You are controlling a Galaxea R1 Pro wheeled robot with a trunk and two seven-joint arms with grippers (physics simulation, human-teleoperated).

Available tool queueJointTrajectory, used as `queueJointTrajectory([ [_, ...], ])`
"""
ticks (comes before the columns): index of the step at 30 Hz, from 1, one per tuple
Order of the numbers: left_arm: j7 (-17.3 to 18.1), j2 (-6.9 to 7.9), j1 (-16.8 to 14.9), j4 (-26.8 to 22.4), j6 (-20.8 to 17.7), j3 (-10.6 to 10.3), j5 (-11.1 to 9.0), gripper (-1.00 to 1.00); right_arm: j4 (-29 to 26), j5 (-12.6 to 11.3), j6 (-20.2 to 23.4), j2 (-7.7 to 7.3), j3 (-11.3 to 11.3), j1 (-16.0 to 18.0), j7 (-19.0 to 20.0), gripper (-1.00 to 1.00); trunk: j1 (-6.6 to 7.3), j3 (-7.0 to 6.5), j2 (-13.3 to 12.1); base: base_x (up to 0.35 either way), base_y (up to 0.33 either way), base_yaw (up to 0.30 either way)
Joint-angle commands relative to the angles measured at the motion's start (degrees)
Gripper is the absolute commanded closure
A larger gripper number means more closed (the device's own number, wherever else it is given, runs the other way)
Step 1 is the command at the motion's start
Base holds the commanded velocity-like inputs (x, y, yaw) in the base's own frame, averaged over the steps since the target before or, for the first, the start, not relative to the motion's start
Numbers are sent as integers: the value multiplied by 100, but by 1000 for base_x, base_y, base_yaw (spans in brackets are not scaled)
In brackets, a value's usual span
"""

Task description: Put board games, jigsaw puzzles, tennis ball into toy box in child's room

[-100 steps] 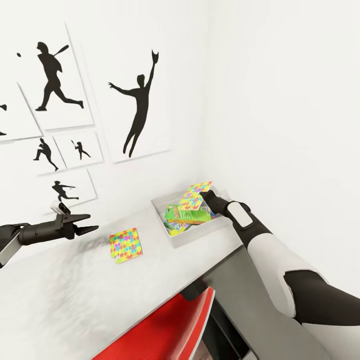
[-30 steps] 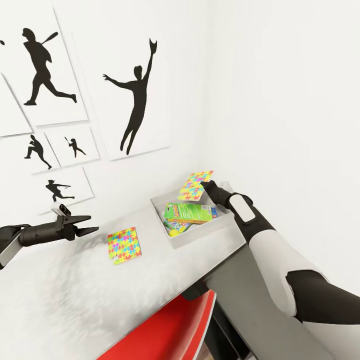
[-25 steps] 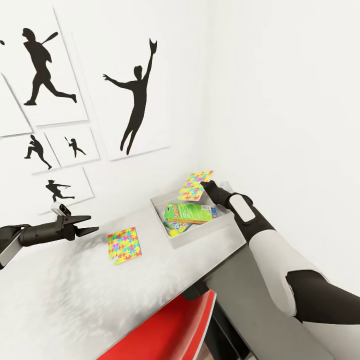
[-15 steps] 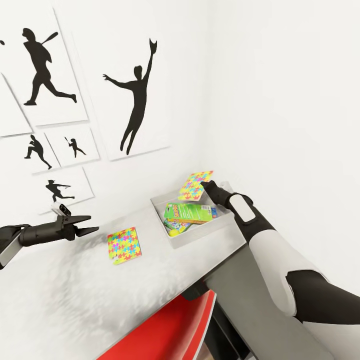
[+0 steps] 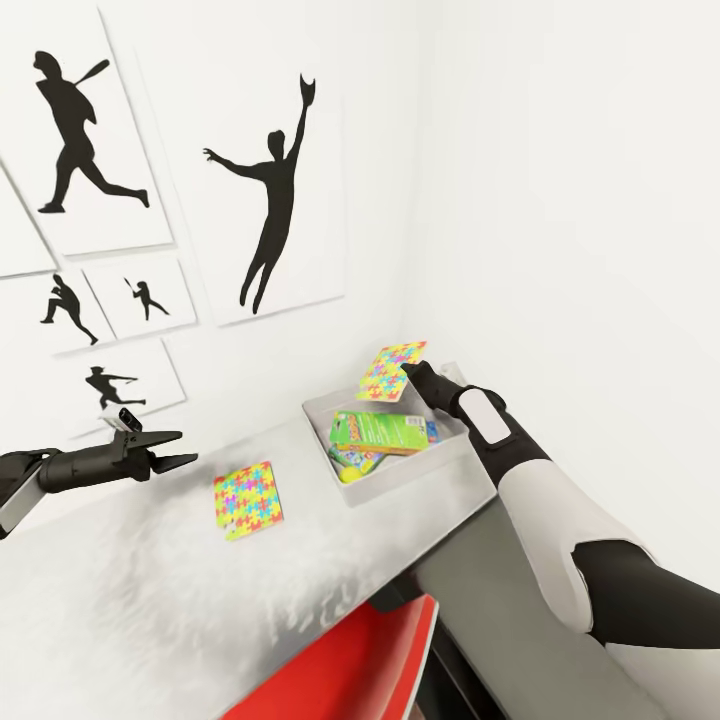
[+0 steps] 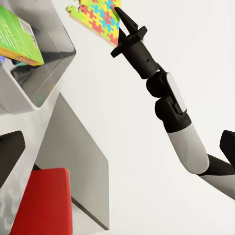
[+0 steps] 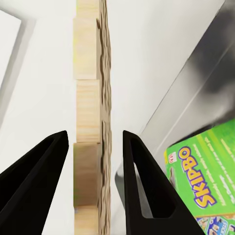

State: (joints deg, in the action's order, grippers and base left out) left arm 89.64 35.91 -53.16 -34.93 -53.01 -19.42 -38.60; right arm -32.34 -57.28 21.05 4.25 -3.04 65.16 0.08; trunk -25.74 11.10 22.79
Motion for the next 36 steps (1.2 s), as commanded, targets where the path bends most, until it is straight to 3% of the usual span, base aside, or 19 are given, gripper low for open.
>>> queueJointTrajectory([
  [1, 36, 6, -10, 4, -61, -36, -14, -100, -1, -11, 13, 0, -4, 5, 1, 100, -4, 12, 13, 54, 15, 0],
  [36, 36, 9, -10, 4, -61, -36, -16, -100, -1, -20, 10, 16, -4, 5, 1, 100, -4, 12, 13, 3, 1, 0],
])
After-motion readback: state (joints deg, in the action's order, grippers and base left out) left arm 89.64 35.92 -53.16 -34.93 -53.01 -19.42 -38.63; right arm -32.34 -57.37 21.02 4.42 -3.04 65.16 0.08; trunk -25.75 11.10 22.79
